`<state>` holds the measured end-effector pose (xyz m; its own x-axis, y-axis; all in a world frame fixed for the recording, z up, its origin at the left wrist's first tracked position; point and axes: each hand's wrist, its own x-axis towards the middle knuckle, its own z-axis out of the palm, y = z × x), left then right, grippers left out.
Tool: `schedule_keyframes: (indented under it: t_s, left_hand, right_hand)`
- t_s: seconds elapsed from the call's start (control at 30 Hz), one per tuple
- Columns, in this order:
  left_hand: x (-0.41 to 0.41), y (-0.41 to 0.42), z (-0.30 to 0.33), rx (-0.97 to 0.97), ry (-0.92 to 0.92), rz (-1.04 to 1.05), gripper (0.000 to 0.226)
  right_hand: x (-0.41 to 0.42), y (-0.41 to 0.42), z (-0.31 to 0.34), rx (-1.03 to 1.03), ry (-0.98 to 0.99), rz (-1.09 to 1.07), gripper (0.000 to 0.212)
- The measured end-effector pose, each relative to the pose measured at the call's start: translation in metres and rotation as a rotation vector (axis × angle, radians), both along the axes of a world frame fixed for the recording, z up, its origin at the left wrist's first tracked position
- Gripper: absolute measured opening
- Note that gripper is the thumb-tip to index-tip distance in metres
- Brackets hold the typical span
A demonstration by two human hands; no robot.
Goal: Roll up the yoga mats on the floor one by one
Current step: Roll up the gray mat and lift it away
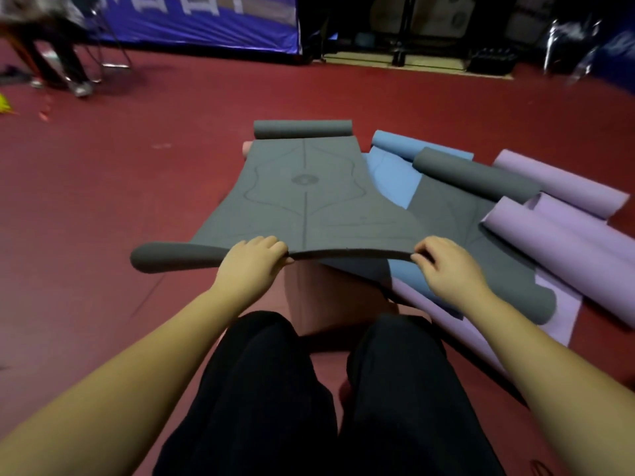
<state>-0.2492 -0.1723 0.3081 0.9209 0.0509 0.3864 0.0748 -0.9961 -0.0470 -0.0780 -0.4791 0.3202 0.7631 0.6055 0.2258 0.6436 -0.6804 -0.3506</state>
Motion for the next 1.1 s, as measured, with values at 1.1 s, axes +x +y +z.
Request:
schedule_keyframes:
  t_s: [1.1]
  left_hand:
    - [-0.047, -0.042, -0.035, -0.214, 0.521, 0.390, 0.046]
  right_hand:
    - [-0.047, 0.030, -0.040, -0.301, 0.490, 0.123, 0.034]
